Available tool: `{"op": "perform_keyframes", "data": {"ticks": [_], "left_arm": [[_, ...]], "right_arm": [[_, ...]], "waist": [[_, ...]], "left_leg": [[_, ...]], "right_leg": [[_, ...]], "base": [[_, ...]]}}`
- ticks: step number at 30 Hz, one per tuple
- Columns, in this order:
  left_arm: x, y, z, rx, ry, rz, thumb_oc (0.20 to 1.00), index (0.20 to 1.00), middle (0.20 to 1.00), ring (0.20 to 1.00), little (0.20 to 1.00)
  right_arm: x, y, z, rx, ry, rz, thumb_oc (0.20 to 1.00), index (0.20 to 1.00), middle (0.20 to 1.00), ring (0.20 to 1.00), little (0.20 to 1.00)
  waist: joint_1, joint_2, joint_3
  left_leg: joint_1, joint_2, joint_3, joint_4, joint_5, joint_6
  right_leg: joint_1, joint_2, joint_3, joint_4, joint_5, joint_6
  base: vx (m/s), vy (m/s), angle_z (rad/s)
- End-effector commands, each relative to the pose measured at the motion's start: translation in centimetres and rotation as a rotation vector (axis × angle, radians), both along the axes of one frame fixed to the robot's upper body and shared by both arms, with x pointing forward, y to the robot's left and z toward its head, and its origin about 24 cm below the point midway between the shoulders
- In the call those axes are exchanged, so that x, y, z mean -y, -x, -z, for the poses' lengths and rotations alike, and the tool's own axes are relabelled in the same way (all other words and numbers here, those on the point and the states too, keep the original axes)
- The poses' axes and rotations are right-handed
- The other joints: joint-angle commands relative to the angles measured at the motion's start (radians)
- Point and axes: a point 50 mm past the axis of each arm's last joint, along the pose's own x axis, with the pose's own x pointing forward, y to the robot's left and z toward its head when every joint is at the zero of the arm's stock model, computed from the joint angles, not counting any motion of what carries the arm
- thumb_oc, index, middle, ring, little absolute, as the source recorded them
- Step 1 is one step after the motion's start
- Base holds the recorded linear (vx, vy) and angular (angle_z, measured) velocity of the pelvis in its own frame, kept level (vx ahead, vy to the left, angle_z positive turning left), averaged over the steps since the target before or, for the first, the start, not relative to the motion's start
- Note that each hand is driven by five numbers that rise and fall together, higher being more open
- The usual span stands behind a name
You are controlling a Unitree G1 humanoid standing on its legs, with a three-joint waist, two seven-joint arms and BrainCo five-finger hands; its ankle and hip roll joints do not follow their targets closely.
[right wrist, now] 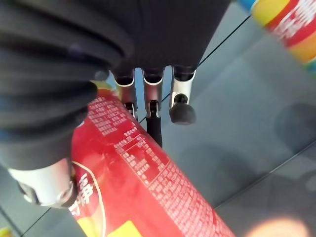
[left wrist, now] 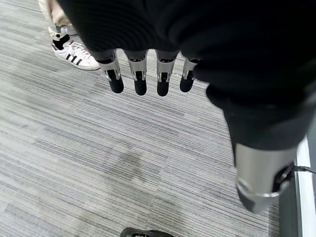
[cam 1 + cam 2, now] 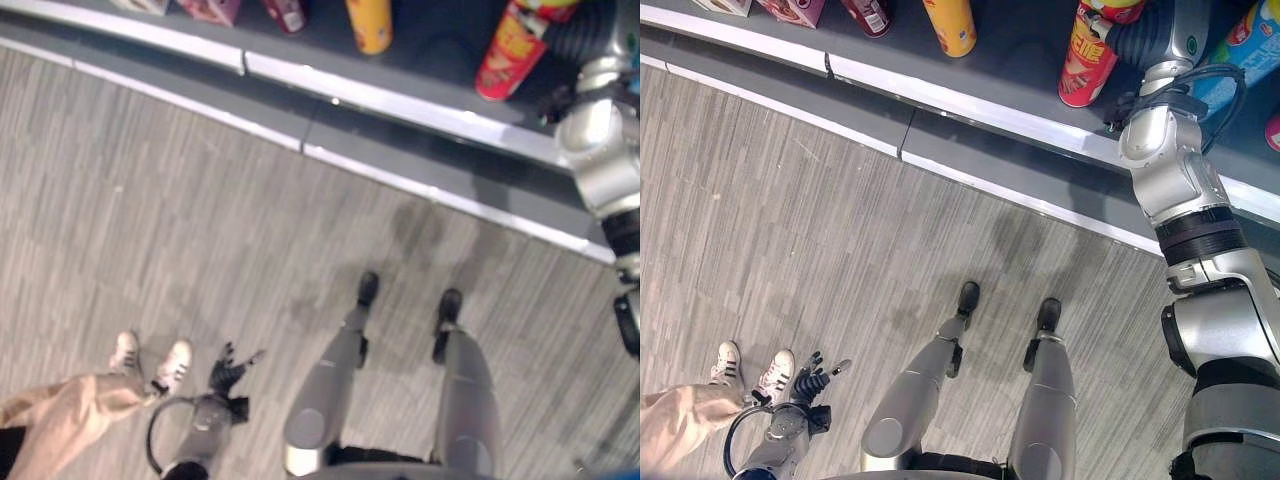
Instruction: Put the goods on the table back onto the shelves and tidy them up.
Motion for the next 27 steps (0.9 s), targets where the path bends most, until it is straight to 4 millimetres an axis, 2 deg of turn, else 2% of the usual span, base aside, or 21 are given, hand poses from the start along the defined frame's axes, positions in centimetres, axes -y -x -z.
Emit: {"op": "perform_keyframes", "data": {"ticks": [1,14,24,25,26,27], "left_arm": [[-1.0,0.3,-0.2,-0.005,-0.038,-0.015,1.000,1.000,1.000,1.000,1.000],[-0.7,-0.3,-0.5,0.023,-0.037,-0.017,1.000,1.000,1.000,1.000,1.000],[-0.6,-0.8,-0.7,0.038,-0.036,-0.021,1.000,1.000,1.000,1.000,1.000],[-0.5,-0.8,-0.8,0.039,-0.036,-0.022,1.000,1.000,1.000,1.000,1.000],[-0.5,-0.8,-0.7,0.036,-0.036,-0.022,1.000,1.000,1.000,1.000,1.000],[-0.6,-0.8,-0.7,0.035,-0.039,-0.025,1.000,1.000,1.000,1.000,1.000]], "right_arm": [[-0.4,1.7,-5.4,0.180,0.027,-0.013,0.200,0.200,0.200,0.200,0.200],[0.6,1.4,-6.1,0.180,0.029,0.066,0.200,0.200,0.200,0.200,0.200],[0.2,1.0,-5.8,0.163,0.021,0.056,0.200,0.200,0.200,0.200,0.200],[0.2,0.9,-5.8,0.161,0.020,0.060,0.253,0.253,0.253,0.253,0.253],[0.2,0.9,-5.7,0.159,0.020,0.060,0.435,0.435,0.435,0.435,0.435],[0.1,0.9,-5.7,0.160,0.016,0.057,1.000,1.000,1.000,1.000,1.000]], "waist": [[0.010,-0.010,-0.005],[0.023,-0.001,-0.005],[0.026,0.005,-0.005],[0.025,0.004,-0.005],[0.025,0.004,-0.005],[0.025,0.004,-0.005]], "left_leg": [[-0.029,0.035,0.047,0.181,-0.195,-0.029],[-0.035,0.026,0.039,0.170,-0.192,-0.030],[-0.030,0.028,0.042,0.159,-0.186,-0.028],[-0.029,0.028,0.042,0.159,-0.186,-0.028],[-0.026,0.028,0.042,0.162,-0.191,-0.028],[-0.029,0.028,0.043,0.164,-0.191,-0.028]], "right_leg": [[0.077,-0.035,0.084,-0.033,-0.068,0.053],[0.065,-0.047,0.075,-0.013,-0.074,0.050],[0.063,-0.046,0.076,-0.018,-0.070,0.049],[0.063,-0.046,0.077,-0.016,-0.070,0.049],[0.065,-0.046,0.077,-0.012,-0.076,0.049],[0.064,-0.047,0.078,-0.012,-0.077,0.049]], "base": [[0.01,-0.007,0.06],[0.02,0.006,0.07],[0.00,0.000,0.00],[0.00,0.000,0.00],[0.00,0.000,0.00],[0.00,0.000,0.00]]}}
